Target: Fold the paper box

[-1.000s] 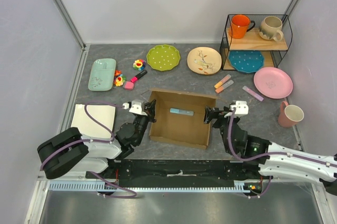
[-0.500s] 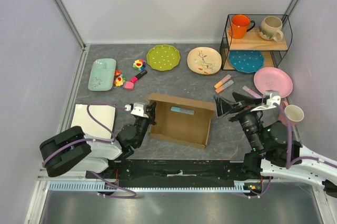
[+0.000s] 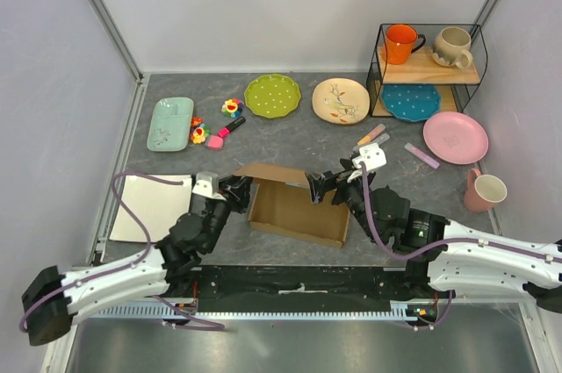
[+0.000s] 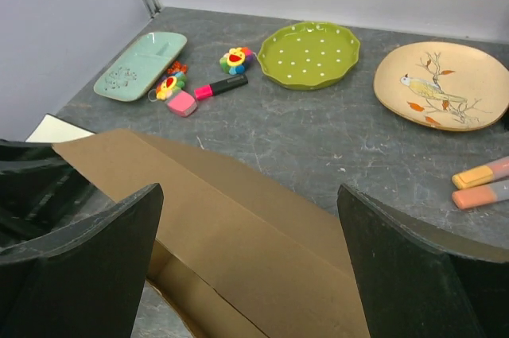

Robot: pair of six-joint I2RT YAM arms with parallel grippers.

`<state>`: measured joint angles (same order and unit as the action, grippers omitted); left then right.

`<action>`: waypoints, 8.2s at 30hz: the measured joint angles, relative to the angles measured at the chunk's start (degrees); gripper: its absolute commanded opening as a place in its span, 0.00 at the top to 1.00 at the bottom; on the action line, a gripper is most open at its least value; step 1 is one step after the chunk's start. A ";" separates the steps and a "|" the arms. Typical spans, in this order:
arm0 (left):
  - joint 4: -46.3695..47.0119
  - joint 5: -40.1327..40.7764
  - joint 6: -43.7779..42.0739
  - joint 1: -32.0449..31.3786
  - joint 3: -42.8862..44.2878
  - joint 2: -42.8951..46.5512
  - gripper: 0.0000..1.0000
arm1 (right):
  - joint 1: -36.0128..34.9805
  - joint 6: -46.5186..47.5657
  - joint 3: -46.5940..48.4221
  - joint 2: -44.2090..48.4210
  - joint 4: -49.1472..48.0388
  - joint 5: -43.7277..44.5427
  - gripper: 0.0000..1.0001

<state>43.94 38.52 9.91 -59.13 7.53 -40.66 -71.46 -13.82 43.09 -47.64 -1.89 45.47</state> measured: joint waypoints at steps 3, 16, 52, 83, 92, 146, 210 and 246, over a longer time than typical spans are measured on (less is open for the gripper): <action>-16.76 -1.60 3.32 -0.20 2.29 11.65 0.56 | 0.00 -0.52 -1.49 -0.39 -0.39 -0.11 0.02; -63.12 -3.56 16.15 -0.48 19.58 24.68 0.53 | 0.00 -5.42 -9.25 -5.42 -4.37 -2.23 0.02; -47.87 -12.02 35.74 0.61 10.16 -9.68 0.32 | 0.00 -44.78 -27.17 7.39 20.55 -3.04 0.02; -21.00 -21.14 40.39 19.93 4.87 -21.29 0.68 | 19.58 -37.35 -29.53 -22.53 -27.02 -15.10 0.27; -32.24 -21.40 39.82 19.80 8.48 -13.18 0.29 | 20.15 -33.48 -23.98 -12.04 -10.73 -15.54 0.02; -13.46 -32.59 42.60 28.52 6.62 -27.96 0.83 | 37.42 -30.88 -31.71 -25.49 -38.99 -34.49 0.55; -36.48 -41.22 40.50 34.05 11.80 -22.49 0.94 | 38.99 -32.94 -35.23 -4.63 -13.46 -42.25 1.00; -41.81 -50.14 40.89 35.45 18.27 -3.32 0.94 | 40.11 -30.38 -16.55 7.17 7.56 -35.56 1.00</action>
<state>2.13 -11.62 50.81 -23.68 25.80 -43.99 -31.35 -44.21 26.55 -40.47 5.67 9.91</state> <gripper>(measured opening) 0.063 0.007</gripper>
